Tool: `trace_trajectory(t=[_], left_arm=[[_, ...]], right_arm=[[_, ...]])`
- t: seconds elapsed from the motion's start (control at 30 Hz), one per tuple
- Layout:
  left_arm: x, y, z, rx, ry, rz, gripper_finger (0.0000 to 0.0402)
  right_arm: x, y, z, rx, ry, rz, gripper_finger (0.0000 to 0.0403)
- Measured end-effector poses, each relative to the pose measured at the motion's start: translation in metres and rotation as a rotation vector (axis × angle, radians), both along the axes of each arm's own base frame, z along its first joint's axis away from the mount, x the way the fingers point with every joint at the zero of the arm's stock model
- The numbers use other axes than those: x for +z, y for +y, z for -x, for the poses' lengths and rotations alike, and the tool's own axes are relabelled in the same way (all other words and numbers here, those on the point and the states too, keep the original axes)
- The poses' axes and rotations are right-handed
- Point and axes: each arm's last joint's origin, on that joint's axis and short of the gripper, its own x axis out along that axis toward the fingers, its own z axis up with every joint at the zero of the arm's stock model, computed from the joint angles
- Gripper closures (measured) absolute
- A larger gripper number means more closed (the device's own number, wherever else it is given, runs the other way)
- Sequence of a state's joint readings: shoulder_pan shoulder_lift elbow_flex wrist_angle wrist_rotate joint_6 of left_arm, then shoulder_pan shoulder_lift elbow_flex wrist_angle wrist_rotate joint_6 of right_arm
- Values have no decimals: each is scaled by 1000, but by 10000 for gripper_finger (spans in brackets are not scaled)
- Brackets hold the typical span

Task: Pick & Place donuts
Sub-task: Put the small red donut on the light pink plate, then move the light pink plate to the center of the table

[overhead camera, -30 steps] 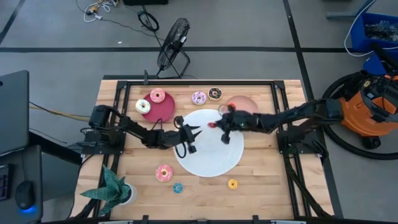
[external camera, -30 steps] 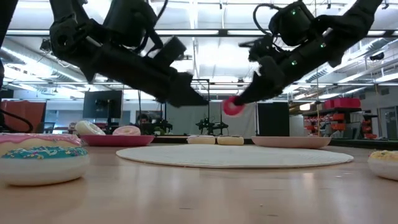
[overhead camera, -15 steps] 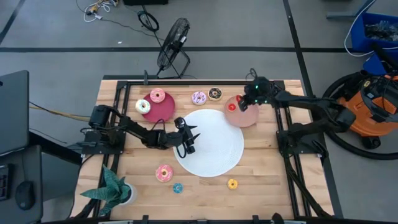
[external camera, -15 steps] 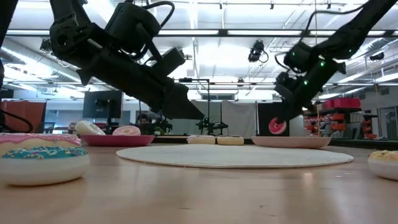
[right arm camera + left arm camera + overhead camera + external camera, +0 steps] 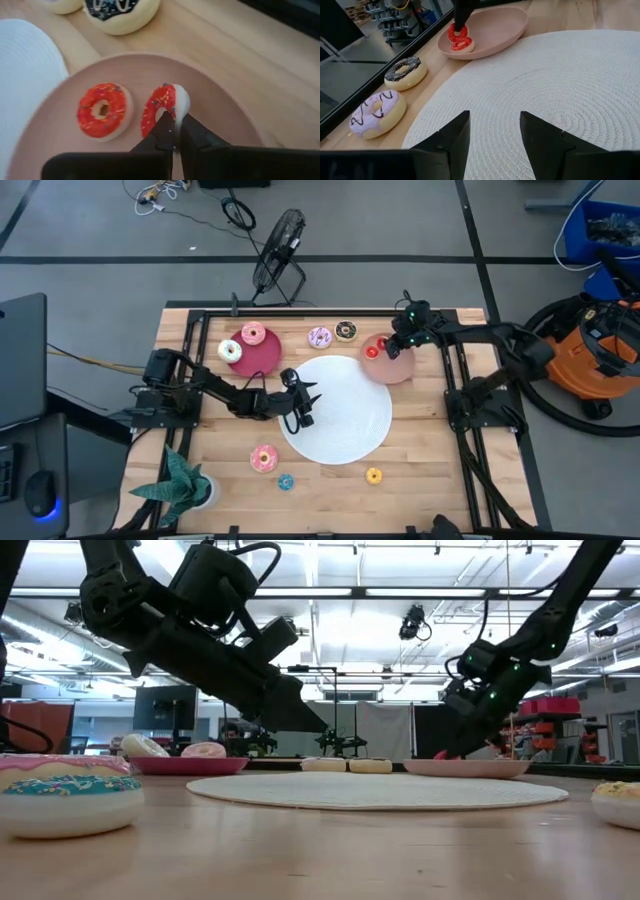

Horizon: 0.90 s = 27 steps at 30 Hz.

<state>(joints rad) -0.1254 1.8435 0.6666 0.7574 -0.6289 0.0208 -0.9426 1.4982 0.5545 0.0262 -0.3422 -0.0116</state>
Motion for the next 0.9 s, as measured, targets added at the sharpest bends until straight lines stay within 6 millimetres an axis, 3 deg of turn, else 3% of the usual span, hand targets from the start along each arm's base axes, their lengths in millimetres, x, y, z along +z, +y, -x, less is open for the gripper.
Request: trace_trajectory(t=[0.37,0.53,0.73,0.9], left_arm=[[0,0,0,0,0,0,225],[0,0,0,0,0,0,225],[0,0,0,0,0,0,225],[0,0,0,0,0,0,225]], right_arm=[[2,-2,0,-44,45,65,328],[3,0,-2,-28,37,59,281],[19,1,1,-97,40,110,219],[33,9,10,-157,99,146,198]])
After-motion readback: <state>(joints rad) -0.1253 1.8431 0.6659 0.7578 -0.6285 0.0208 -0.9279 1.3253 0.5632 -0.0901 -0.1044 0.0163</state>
